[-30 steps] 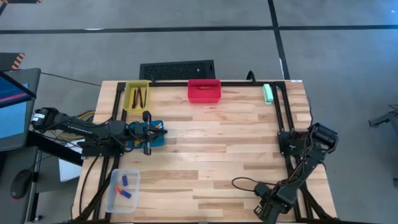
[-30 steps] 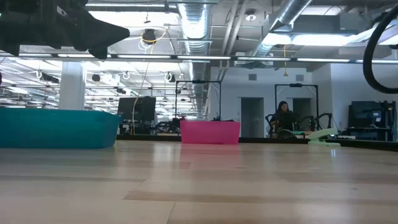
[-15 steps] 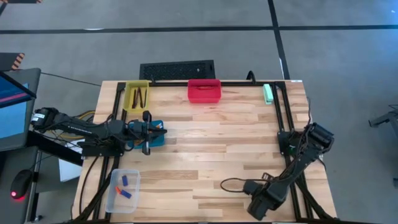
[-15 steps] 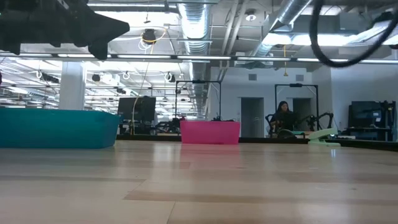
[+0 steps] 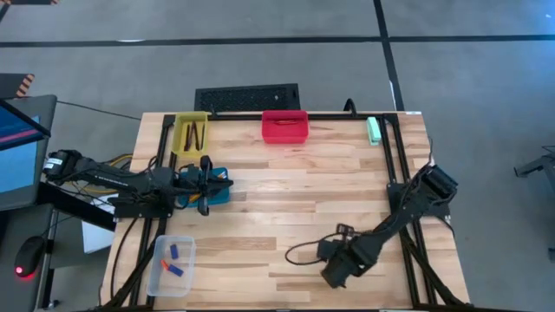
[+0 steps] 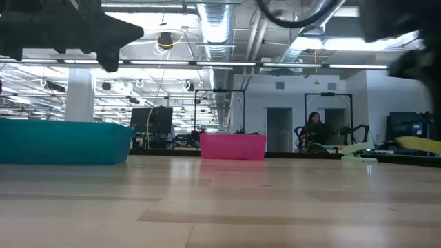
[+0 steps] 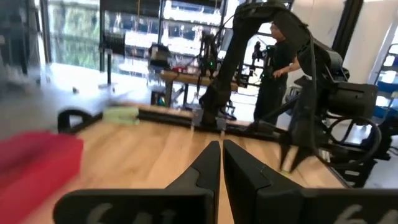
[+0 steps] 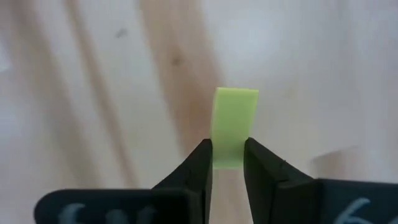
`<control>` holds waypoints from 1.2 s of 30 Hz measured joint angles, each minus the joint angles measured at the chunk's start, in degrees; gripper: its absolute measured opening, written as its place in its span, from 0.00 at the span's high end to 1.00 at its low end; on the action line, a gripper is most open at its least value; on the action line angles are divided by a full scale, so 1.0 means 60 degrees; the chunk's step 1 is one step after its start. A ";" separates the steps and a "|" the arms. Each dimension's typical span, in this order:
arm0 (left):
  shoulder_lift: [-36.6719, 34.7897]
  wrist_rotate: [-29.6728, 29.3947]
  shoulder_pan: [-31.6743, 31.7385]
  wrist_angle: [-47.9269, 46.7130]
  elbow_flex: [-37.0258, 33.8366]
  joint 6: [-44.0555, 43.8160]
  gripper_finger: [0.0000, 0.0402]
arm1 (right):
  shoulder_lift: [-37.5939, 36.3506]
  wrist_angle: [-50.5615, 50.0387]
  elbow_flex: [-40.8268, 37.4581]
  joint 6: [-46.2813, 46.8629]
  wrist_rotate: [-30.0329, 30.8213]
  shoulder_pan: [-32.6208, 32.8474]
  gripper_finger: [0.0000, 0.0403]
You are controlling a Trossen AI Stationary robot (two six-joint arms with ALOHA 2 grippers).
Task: Sort crayons/erasers/pens/pencils in bins
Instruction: Put the light green eraser into the transparent bin
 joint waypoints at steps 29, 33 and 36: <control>0.0881 0.0173 -0.0004 -0.1869 0.0224 -0.8829 0.55 | -0.0022 0.7517 0.0011 -1.0481 0.2713 -0.4645 0.80; 0.1761 0.0181 -0.0004 -0.1835 0.0916 -0.8805 0.55 | -0.0025 0.7934 0.0011 -1.0760 0.2701 -0.4761 0.80; 0.2522 0.0462 -0.0006 -0.1835 0.1517 -0.8742 0.55 | -0.0025 0.7966 0.0011 -1.0924 0.2683 -0.4709 0.80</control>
